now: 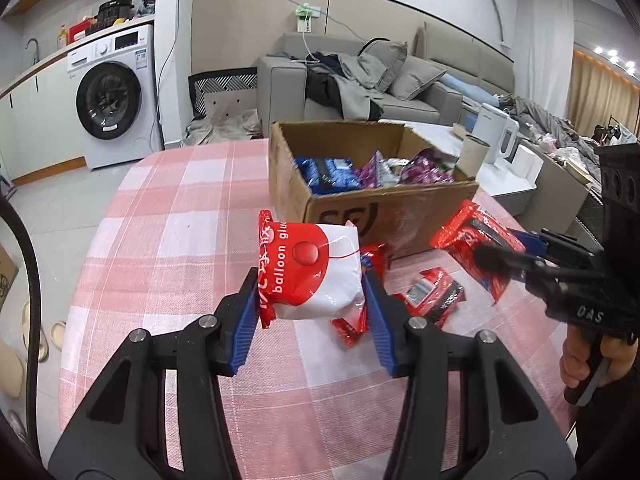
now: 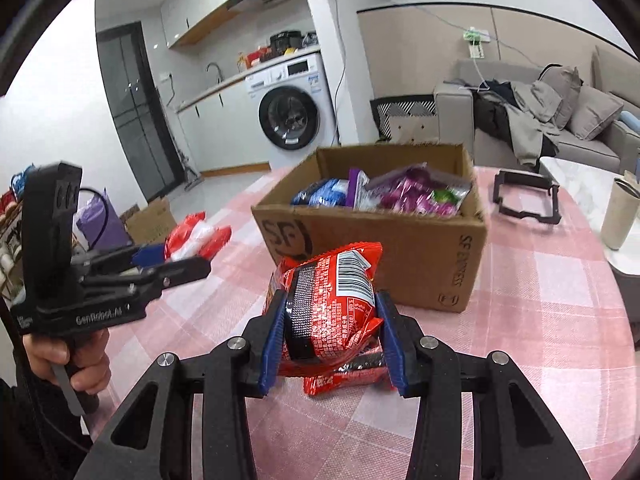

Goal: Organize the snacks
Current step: 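Carry both held bags over the box with both grippers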

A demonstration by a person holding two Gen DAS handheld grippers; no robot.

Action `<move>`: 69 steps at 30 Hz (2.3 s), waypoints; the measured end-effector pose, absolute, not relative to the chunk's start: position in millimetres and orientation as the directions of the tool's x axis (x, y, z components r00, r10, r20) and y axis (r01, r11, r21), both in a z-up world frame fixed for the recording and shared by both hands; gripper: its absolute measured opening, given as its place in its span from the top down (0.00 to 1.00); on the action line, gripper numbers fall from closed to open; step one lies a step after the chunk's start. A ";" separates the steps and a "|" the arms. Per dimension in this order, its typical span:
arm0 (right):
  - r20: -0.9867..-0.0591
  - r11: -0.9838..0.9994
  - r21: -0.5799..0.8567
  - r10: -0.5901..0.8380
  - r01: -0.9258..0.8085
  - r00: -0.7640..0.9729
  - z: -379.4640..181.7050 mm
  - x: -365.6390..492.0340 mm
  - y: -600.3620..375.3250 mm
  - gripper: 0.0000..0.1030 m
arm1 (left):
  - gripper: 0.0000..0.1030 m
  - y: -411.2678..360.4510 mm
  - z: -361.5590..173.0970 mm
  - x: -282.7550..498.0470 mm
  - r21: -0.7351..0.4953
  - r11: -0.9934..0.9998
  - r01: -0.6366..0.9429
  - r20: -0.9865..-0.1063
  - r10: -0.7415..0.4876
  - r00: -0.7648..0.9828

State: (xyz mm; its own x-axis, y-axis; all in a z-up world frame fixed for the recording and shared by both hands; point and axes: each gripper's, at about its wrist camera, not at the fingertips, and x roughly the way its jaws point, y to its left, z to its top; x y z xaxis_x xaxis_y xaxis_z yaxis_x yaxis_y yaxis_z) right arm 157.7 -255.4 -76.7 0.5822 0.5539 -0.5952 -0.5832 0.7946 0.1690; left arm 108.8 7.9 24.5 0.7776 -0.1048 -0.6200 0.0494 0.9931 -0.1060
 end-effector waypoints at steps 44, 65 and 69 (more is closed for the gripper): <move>-0.539 0.853 0.177 0.501 -0.490 0.677 -12.9 204.7 -275.3 0.58 | 0.55 -12.7 71.5 180.8 -0.078 0.996 0.042 -0.587 -0.080 0.805; -0.535 0.865 0.178 0.485 -0.469 0.692 -10.6 246.4 -256.9 0.58 | 0.55 -32.1 55.1 247.9 -0.075 0.996 0.057 -0.599 -0.090 0.796; -0.538 0.867 0.182 0.482 -0.463 0.691 -15.1 256.0 -253.1 0.58 | 0.55 -33.4 48.3 259.3 -0.074 0.996 0.053 -0.607 -0.087 0.790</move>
